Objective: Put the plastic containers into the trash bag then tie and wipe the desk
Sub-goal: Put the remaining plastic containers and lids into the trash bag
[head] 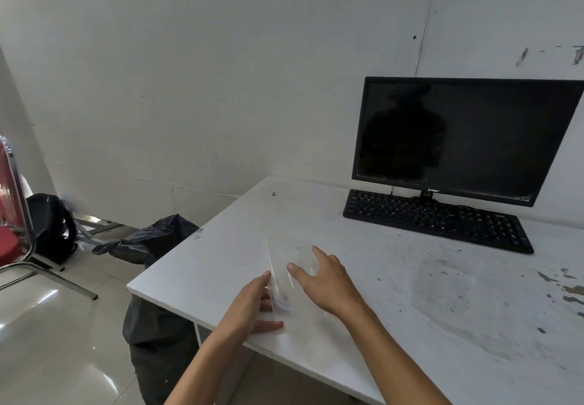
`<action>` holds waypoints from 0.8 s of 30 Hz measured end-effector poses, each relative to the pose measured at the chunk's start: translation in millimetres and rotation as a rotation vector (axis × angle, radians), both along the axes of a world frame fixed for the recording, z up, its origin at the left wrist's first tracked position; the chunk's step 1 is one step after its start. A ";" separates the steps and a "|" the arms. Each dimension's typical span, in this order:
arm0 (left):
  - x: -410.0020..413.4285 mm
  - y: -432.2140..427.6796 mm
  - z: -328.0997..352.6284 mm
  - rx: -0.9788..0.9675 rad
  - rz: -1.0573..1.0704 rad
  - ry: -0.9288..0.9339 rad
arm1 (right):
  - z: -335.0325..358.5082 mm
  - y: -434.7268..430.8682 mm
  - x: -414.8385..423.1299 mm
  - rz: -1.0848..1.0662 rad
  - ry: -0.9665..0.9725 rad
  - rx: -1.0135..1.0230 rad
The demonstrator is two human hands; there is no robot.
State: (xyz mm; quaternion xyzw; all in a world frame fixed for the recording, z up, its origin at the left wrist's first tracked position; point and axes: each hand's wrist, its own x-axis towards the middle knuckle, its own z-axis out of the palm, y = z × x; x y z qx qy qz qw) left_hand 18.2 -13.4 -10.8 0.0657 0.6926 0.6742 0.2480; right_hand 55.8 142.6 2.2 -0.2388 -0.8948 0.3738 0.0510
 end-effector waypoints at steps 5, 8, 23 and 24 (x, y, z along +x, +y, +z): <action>-1.1 -1.2 -0.8 0.014 -0.043 -0.018 | -9.5 -6.8 3.2 -0.038 0.098 0.066; 1.9 -0.2 1.1 -0.004 -0.051 0.001 | -12.3 -10.9 3.0 -0.033 0.124 0.079; 14.9 -12.5 1.7 0.141 0.025 0.117 | -0.5 -7.3 22.6 0.028 0.163 -0.406; 15.8 -15.0 4.7 0.176 0.058 0.107 | 1.0 -8.5 27.9 0.066 0.144 -0.450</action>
